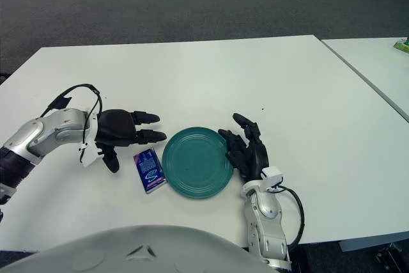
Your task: Put the gum into the plate.
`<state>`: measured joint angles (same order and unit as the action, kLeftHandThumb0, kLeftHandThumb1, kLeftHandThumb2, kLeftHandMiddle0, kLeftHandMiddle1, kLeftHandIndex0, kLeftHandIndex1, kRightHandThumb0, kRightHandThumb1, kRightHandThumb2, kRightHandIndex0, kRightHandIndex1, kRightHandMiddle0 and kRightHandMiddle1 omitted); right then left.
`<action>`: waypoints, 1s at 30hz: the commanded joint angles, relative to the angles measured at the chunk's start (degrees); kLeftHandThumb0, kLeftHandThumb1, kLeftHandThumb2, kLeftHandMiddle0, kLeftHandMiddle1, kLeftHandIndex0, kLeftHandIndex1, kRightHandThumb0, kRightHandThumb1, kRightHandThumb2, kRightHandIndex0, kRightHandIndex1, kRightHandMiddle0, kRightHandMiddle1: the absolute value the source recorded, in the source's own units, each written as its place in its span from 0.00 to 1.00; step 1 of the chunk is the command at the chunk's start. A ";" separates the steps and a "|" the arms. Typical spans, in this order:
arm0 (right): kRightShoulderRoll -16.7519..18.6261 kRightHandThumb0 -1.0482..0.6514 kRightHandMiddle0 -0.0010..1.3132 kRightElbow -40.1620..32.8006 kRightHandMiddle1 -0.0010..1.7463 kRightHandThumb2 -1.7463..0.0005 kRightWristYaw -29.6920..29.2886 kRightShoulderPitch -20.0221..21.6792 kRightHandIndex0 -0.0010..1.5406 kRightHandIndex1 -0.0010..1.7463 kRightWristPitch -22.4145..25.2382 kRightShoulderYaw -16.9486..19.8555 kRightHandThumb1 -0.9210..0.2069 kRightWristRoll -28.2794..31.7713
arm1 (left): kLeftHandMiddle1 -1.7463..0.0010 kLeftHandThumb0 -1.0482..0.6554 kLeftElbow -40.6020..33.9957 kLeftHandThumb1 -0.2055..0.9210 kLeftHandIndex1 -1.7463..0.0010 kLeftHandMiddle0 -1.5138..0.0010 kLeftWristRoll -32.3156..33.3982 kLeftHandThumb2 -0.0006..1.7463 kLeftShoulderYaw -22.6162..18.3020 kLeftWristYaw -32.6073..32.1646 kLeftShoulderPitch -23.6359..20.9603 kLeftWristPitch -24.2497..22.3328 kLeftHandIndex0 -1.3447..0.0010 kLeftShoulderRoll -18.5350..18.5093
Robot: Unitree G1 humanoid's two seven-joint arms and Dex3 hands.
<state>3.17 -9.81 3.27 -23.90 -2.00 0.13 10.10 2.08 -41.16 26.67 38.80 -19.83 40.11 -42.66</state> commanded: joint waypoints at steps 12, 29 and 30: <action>0.28 0.34 0.00 4.09 0.50 0.64 0.04 -5.13 0.30 0.37 5.16 0.21 0.00 0.74 | 1.00 0.00 3.11 1.00 1.00 1.00 -4.78 0.23 0.57 -8.81 2.97 -0.08 1.00 2.62; 0.45 0.36 0.01 3.43 0.49 0.65 -0.47 -4.82 0.31 0.37 6.39 1.20 0.00 1.89 | 0.99 0.00 9.36 1.00 0.93 0.98 -7.51 0.25 2.50 -17.85 3.19 3.08 0.93 4.31; 0.42 0.36 0.01 3.40 0.49 0.65 -0.48 -4.78 0.31 0.37 6.43 1.28 0.00 2.01 | 0.99 0.00 9.76 1.00 0.87 0.97 -7.79 0.25 2.68 -18.56 3.09 3.56 0.95 4.37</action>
<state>3.22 -10.49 3.79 -24.64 -1.92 0.94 11.52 10.38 -47.87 28.75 22.45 -16.50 42.64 -38.28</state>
